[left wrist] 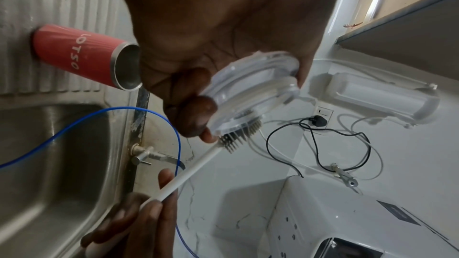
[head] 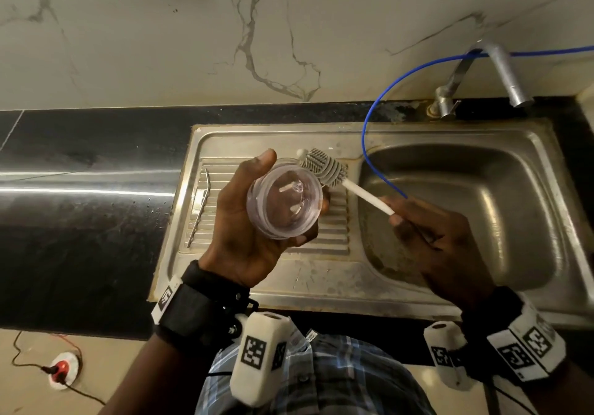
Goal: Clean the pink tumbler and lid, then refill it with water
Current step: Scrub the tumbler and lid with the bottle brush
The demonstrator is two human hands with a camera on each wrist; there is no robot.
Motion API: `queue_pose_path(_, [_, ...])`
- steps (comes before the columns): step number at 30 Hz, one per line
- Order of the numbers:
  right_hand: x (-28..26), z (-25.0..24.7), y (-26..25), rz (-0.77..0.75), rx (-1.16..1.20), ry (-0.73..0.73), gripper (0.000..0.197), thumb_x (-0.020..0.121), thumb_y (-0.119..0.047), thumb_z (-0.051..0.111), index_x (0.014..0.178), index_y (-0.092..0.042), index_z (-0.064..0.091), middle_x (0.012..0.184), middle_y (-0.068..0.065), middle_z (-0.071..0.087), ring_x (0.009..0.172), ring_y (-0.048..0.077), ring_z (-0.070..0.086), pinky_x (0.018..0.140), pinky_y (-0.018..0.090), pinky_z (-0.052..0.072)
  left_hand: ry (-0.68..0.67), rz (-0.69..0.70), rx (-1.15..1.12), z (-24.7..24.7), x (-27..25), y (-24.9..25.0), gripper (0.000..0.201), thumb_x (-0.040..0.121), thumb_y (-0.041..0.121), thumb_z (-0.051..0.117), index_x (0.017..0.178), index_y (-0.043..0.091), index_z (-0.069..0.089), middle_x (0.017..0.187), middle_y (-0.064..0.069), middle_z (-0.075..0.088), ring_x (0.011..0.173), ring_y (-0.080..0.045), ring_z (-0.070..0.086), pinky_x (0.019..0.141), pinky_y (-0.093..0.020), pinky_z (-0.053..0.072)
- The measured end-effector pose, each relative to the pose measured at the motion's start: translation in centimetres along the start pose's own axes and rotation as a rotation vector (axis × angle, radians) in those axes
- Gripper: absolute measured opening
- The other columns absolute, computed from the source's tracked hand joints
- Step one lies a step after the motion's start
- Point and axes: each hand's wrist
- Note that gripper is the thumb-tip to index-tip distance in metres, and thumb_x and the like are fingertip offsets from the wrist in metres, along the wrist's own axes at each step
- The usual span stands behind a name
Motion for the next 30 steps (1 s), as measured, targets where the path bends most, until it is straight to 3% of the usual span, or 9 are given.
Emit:
queue_pose_path(2, [0.1, 0.2, -0.4, -0.018, -0.037, 0.004, 0.031, 0.102, -0.026, 0.056, 0.131, -0.028, 0.067, 0.093, 0.008, 0.069, 0.078, 0.028, 0.066, 0.069, 0.041, 0.050, 0.026, -0.027, 0.031, 0.2, 0.0, -0.4, 0.051, 0.100, 0.056, 0.049, 0.096, 0.018, 0.083, 0.104, -0.011, 0.074, 0.083, -0.026, 0.066, 0.069, -0.037, 0.053])
queue_pose_path(4, [0.3, 0.4, -0.9, -0.043, -0.068, -0.004, 0.033, 0.102, -0.019, 0.058, 0.132, -0.026, 0.068, 0.092, 0.009, 0.068, 0.077, 0.030, 0.066, 0.067, 0.043, 0.050, 0.033, -0.044, 0.061, 0.4, -0.1, -0.6, 0.053, 0.099, 0.053, 0.045, 0.096, 0.016, 0.083, 0.104, -0.013, 0.074, 0.079, -0.034, 0.058, 0.071, -0.041, 0.040])
queue_pose_path(6, [0.4, 0.5, -1.2, -0.046, -0.068, -0.007, 0.034, 0.102, -0.018, 0.058, 0.134, -0.025, 0.068, 0.095, 0.012, 0.069, 0.079, 0.033, 0.067, 0.068, 0.044, 0.051, 0.040, -0.037, 0.078, 0.5, -0.1, -0.6, 0.055, 0.099, 0.052, 0.041, 0.099, 0.015, 0.081, 0.104, -0.011, 0.074, 0.076, -0.035, 0.056, 0.063, -0.036, 0.039])
queue_pose_path(8, [0.2, 0.6, -1.3, -0.047, -0.070, -0.012, 0.034, 0.103, -0.022, 0.056, 0.135, -0.026, 0.067, 0.094, 0.009, 0.070, 0.078, 0.030, 0.067, 0.067, 0.042, 0.051, 0.045, 0.011, 0.081, 0.4, 0.0, -0.2, 0.058, 0.102, 0.051, 0.035, 0.106, 0.008, 0.074, 0.102, -0.012, 0.072, 0.069, -0.034, 0.056, 0.048, -0.027, 0.041])
queue_pose_path(11, [-0.6, 0.5, -1.6, -0.083, -0.088, -0.030, 0.035, 0.102, -0.026, 0.052, 0.135, -0.027, 0.064, 0.083, -0.013, 0.061, 0.069, 0.014, 0.058, 0.064, 0.032, 0.047, 0.119, 0.117, 0.109, 0.5, 0.1, 0.5, 0.057, 0.101, 0.051, 0.032, 0.095, 0.005, 0.066, 0.095, -0.013, 0.069, 0.057, -0.036, 0.059, 0.039, -0.024, 0.032])
queue_pose_path(13, [-0.9, 0.6, -1.9, -0.087, -0.115, -0.047, 0.037, 0.103, -0.027, 0.050, 0.137, -0.022, 0.066, 0.080, -0.020, 0.057, 0.066, 0.011, 0.055, 0.063, 0.029, 0.045, 0.155, 0.144, 0.121, 0.8, 0.0, 0.4, 0.057, 0.104, 0.050, 0.030, 0.097, 0.003, 0.062, 0.095, -0.013, 0.069, 0.057, -0.037, 0.060, 0.037, -0.023, 0.033])
queue_pose_path(17, [-0.4, 1.6, -2.6, -0.059, -0.176, -0.045, 0.040, 0.103, -0.018, 0.052, 0.142, -0.017, 0.064, 0.073, -0.010, 0.057, 0.059, 0.013, 0.054, 0.059, 0.032, 0.045, 0.186, 0.160, 0.144, 1.7, 0.3, -1.1, 0.055, 0.107, 0.043, 0.028, 0.094, 0.005, 0.065, 0.094, -0.015, 0.073, 0.057, -0.038, 0.060, 0.037, -0.022, 0.040])
queue_pose_path(24, [-1.4, 1.5, -3.9, -0.012, -0.128, -0.099, 0.043, 0.103, -0.016, 0.054, 0.145, -0.021, 0.061, 0.073, -0.017, 0.056, 0.063, 0.005, 0.056, 0.063, 0.009, 0.041, 0.297, 0.338, 0.057, 1.0, 1.0, -0.6, 0.052, 0.106, 0.047, 0.033, 0.108, 0.002, 0.059, 0.104, -0.016, 0.071, 0.052, -0.037, 0.062, 0.037, -0.025, 0.039])
queue_pose_path(30, [-1.3, 2.3, -4.7, 0.028, -0.099, -0.072, 0.040, 0.105, -0.012, 0.054, 0.143, -0.020, 0.063, 0.071, -0.014, 0.056, 0.061, 0.008, 0.057, 0.062, 0.010, 0.041, 0.372, 0.337, 0.008, 2.3, 0.7, -2.0, 0.052, 0.107, 0.039, 0.036, 0.085, 0.012, 0.074, 0.091, -0.014, 0.075, 0.049, -0.032, 0.059, 0.045, -0.030, 0.045])
Point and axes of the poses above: each hand's wrist, its own x-axis towards the middle knuckle, its own z-axis out of the palm, y = z × x
